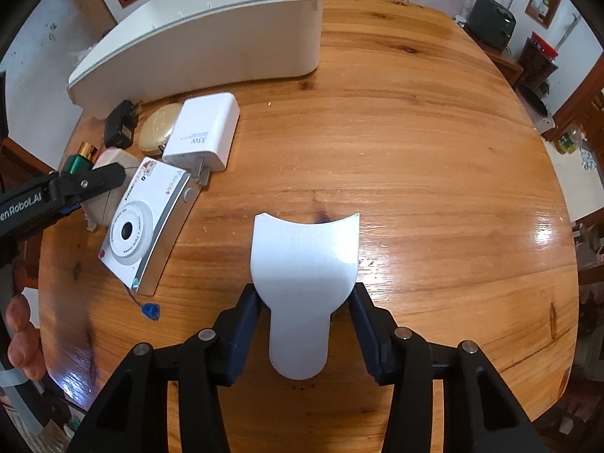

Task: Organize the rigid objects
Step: 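Grasp the white foam piece with the right tool while the left tool grasps the beige block, then carry the foam piece and beige block into the white bin and open both tools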

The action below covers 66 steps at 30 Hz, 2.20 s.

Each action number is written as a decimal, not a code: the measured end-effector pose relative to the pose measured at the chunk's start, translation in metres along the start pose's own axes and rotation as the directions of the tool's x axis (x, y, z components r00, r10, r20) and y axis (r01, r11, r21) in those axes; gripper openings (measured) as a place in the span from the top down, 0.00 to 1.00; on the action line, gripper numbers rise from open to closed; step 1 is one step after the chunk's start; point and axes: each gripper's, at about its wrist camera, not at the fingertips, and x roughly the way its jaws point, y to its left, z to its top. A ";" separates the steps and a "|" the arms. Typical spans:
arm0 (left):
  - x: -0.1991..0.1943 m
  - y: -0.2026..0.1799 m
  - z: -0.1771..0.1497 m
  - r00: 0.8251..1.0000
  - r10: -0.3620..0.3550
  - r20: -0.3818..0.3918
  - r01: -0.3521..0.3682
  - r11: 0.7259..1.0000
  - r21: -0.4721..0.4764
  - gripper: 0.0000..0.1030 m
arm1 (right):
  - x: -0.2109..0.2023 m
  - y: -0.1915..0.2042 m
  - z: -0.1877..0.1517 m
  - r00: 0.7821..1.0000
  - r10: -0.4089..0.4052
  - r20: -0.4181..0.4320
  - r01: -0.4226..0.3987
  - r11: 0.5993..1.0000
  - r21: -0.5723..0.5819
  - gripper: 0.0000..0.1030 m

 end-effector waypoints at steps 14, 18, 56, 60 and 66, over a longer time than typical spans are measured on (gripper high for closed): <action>-0.063 -0.044 0.028 0.995 -0.023 0.093 0.018 0.998 0.057 0.71 | -0.074 -0.004 0.028 0.980 0.036 0.197 -0.022 0.997 -0.073 0.53; -0.090 -0.058 0.060 0.990 -0.024 0.140 0.012 0.996 0.083 0.71 | -0.118 0.002 0.054 0.959 0.052 0.277 -0.024 0.995 -0.101 0.53; 0.076 0.016 0.256 0.972 0.234 0.023 -0.233 0.971 -0.042 0.71 | 0.020 0.078 0.302 0.997 0.018 0.080 -0.005 0.986 -0.164 0.52; 0.083 0.021 0.251 0.980 0.192 -0.055 -0.196 0.978 -0.068 0.45 | 0.021 0.076 0.299 0.998 0.016 0.063 -0.005 0.985 -0.170 0.49; 0.059 0.023 0.243 0.987 0.155 -0.039 -0.159 0.980 -0.122 0.37 | 0.001 0.074 0.290 0.992 0.017 0.128 0.008 0.982 -0.190 0.40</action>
